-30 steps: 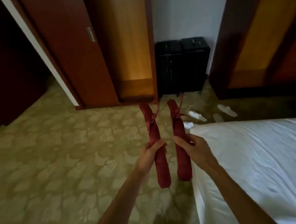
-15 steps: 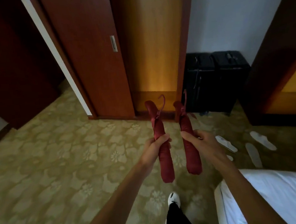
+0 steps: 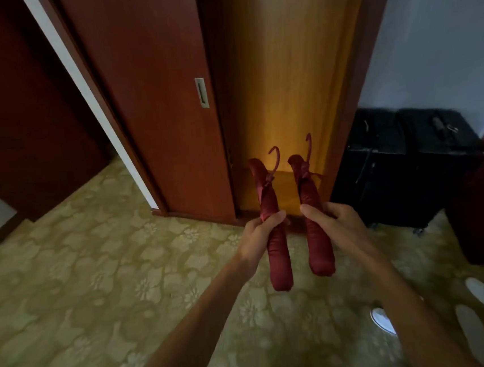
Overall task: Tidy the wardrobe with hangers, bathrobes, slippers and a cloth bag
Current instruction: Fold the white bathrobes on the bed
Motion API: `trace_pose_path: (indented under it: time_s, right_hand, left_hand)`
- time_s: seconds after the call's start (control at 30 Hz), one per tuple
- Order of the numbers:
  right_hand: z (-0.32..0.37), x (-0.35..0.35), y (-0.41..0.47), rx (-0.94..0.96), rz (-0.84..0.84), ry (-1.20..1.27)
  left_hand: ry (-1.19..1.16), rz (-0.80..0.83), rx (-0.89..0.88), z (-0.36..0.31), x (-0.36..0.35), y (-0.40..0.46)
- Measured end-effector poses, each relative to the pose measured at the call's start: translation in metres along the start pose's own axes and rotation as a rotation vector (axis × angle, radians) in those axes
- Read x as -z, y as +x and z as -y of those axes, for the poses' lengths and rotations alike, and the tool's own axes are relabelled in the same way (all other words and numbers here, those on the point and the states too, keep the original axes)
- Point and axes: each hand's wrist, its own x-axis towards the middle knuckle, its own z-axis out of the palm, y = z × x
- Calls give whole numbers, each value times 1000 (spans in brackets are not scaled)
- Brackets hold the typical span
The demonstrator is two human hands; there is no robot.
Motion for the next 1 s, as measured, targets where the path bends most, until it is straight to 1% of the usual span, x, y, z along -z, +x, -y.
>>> trace_pose_path:
  time_s: [0.1, 0.2, 0.33, 0.47, 0.6, 0.83, 1.0]
  right_hand:
    - [18, -15, 65, -4, 15, -8]
    - [34, -35, 132, 14, 10, -24]
    - [60, -63, 227, 20, 1, -18]
    - [101, -86, 319, 27, -9, -24]
    - [146, -103, 405, 59, -49, -12]
    - [231, -110, 518, 140, -98, -22]
    - [300, -103, 585, 232, -97, -4]
  left_hand:
    - [-51, -31, -7, -27, 23, 57]
    - [-63, -24, -14, -50, 51, 121]
    - [-62, 17, -18, -86, 91, 215]
    - [-56, 73, -21, -137, 125, 307]
    - [-14, 102, -86, -191, 156, 394]
    - [-25, 128, -207, -293, 183, 505]
    - [-63, 174, -306, -379, 189, 553]
